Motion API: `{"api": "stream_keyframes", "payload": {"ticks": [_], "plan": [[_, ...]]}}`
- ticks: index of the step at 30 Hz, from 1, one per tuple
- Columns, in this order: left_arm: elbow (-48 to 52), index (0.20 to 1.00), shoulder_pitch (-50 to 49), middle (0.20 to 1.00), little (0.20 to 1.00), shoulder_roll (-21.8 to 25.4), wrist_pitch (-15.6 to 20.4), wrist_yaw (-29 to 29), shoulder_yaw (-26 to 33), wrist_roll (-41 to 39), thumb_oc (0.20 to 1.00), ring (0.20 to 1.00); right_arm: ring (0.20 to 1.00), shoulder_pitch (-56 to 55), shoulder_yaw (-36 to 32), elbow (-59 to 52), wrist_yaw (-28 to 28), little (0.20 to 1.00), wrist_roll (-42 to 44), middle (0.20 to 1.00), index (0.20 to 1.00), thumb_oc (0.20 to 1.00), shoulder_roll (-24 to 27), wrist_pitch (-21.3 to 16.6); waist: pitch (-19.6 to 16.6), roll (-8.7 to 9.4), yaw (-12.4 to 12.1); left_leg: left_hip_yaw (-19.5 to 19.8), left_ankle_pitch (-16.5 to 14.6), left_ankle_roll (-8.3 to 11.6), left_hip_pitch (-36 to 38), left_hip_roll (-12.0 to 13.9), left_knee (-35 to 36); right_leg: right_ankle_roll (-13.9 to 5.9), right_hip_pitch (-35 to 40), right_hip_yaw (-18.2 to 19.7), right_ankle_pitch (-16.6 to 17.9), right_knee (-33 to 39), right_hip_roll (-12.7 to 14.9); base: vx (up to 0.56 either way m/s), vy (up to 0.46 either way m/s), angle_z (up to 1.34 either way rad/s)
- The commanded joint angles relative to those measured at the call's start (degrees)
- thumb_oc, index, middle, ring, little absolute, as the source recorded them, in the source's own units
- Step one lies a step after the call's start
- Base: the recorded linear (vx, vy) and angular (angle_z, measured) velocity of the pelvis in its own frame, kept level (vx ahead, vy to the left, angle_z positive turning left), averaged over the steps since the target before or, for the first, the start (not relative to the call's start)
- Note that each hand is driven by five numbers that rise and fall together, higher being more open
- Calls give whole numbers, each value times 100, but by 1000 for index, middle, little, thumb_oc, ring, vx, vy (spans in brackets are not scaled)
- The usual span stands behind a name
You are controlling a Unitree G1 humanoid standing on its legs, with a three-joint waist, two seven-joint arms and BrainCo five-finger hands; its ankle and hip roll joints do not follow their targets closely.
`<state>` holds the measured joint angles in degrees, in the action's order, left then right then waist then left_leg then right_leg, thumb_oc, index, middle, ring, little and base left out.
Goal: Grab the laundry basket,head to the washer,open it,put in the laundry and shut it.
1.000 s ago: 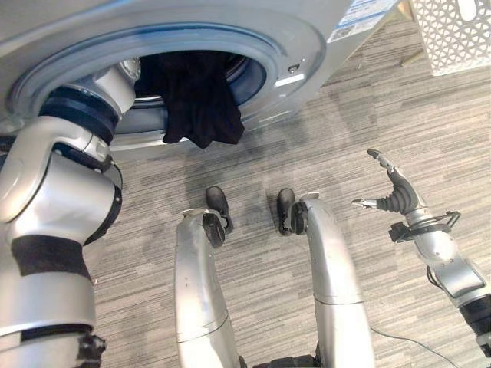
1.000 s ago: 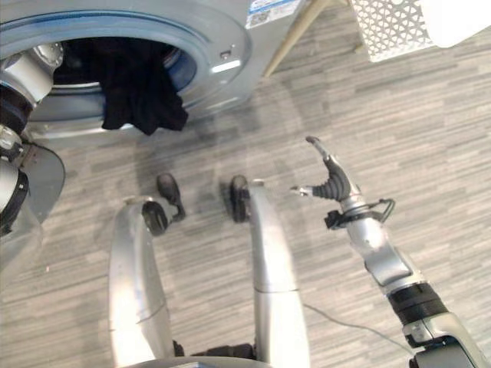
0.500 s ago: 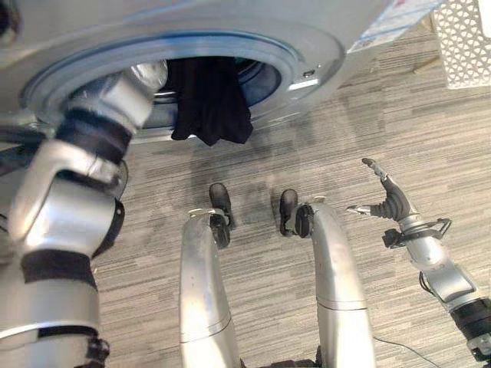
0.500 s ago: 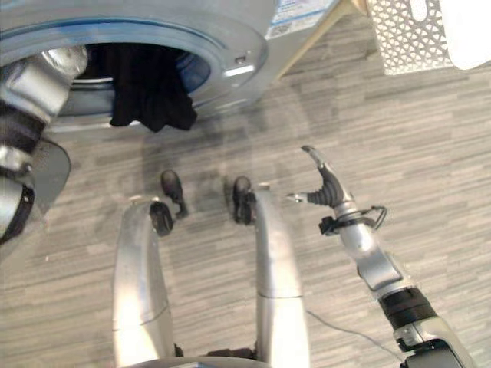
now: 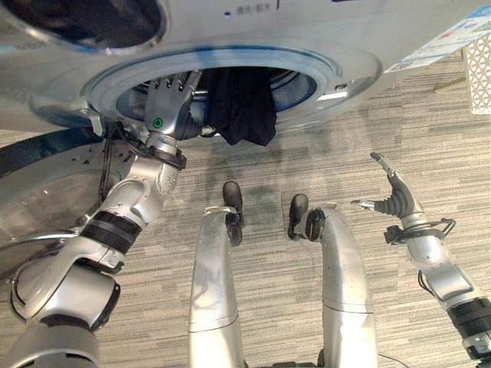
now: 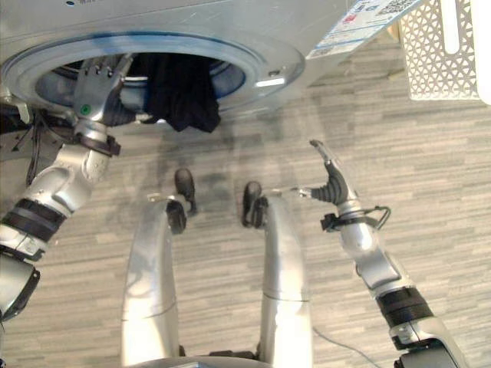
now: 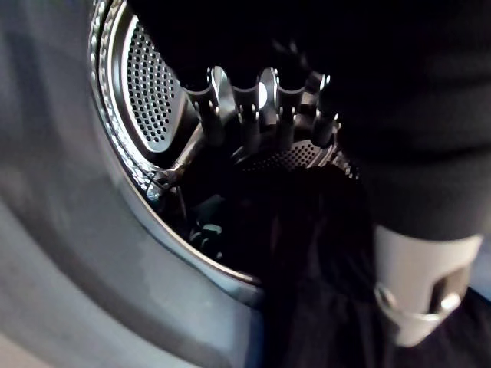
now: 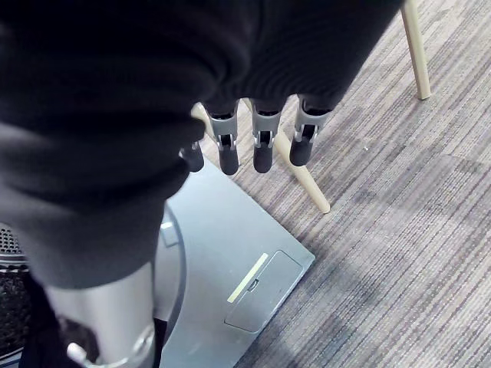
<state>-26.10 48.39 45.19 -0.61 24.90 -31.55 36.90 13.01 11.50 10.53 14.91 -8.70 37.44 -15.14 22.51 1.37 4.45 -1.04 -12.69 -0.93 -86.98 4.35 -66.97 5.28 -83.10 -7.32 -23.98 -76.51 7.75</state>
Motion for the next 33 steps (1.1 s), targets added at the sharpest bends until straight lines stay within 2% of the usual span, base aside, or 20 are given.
{"api": "stream_keyframes", "payload": {"ticks": [1, 2, 9, 15, 19, 20, 21, 22, 33], "plan": [[-444, 1000, 216, 1000, 1000, -255, -76, 93, -206, 470, 1000, 1000, 1000, -156, 17, -76, 191, 1000, -46, 1000, 1000, 1000, -31, -228, -505, -66, 126, 325, -915, -194, 233, 95, -492, -452, 187, 430, 331, 760, -206, 0, 0, 0], [-655, 1000, 466, 1000, 1000, -351, -111, 66, -463, 619, 1000, 1000, 1000, -117, 90, -67, 172, 1000, -13, 1000, 1000, 1000, 18, -259, -483, -60, 162, 340, -911, -192, 200, 114, -520, -454, 154, 433, 334, 715, -191, 0, 0, 0], [-1417, 1000, 1249, 1000, 1000, -772, -197, -99, -1188, 888, 1000, 1000, 1000, -45, 221, -82, 68, 1000, 212, 1000, 1000, 1000, 126, -376, -390, -20, 242, 334, -902, -186, 165, 164, -573, -469, 99, 448, 359, 650, -184, 1, -2, -1], [-2467, 1000, 1996, 1000, 1000, -1064, -560, -387, -2088, 1925, 1000, 1000, 1000, 51, 360, -177, -53, 1000, 434, 1000, 1000, 1000, 305, -509, -260, 2, 331, 349, -913, -185, 115, 203, -654, -498, 56, 473, 397, 615, -223, 1, -5, -2], [-2998, 1000, 2132, 1000, 1000, -1159, -683, -634, -2093, 1978, 1000, 1000, 1000, 93, 351, -307, -179, 1000, 587, 1000, 1000, 1000, 344, -554, -166, 33, 347, 364, -926, -191, 67, 228, -781, -518, 6, 464, 446, 544, -264, 2, -7, -10], [-3053, 514, 2158, 514, 514, -1149, -693, -703, -2089, 1971, 514, 514, 1000, 84, 324, -363, -219, 1000, 631, 1000, 1000, 1000, 367, -546, -135, 39, 350, 371, -931, -193, 45, 233, -817, -520, -18, 464, 453, 522, -278, 0, -8, -5], [-3090, 514, 2158, 514, 514, -1118, -688, -736, -2087, 1946, 514, 514, 1000, 71, 309, -397, -237, 1000, 658, 1000, 1000, 1000, 378, -553, -113, 43, 357, 371, -935, -194, 25, 237, -847, -522, -30, 462, 465, 517, -282, -5, -6, -4], [-3098, 200, 2171, 200, 200, -1070, -687, -741, -2070, 1913, 200, 200, 1000, 52, 281, -430, -257, 1000, 682, 1000, 1000, 1000, 390, -558, -98, 40, 357, 371, -935, -194, 7, 245, -868, -528, -43, 459, 470, 504, -289, -14, -3, -6], [-2636, 200, 2114, 200, 200, -627, -661, -374, -1741, 1430, 200, 200, 1000, -5, 120, -572, -137, 1000, 509, 1000, 1000, 1000, 351, -573, -148, 8, 342, 398, -898, -208, -113, 178, -905, -533, -144, 424, 510, 483, -282, -6, 2, -1]]}}
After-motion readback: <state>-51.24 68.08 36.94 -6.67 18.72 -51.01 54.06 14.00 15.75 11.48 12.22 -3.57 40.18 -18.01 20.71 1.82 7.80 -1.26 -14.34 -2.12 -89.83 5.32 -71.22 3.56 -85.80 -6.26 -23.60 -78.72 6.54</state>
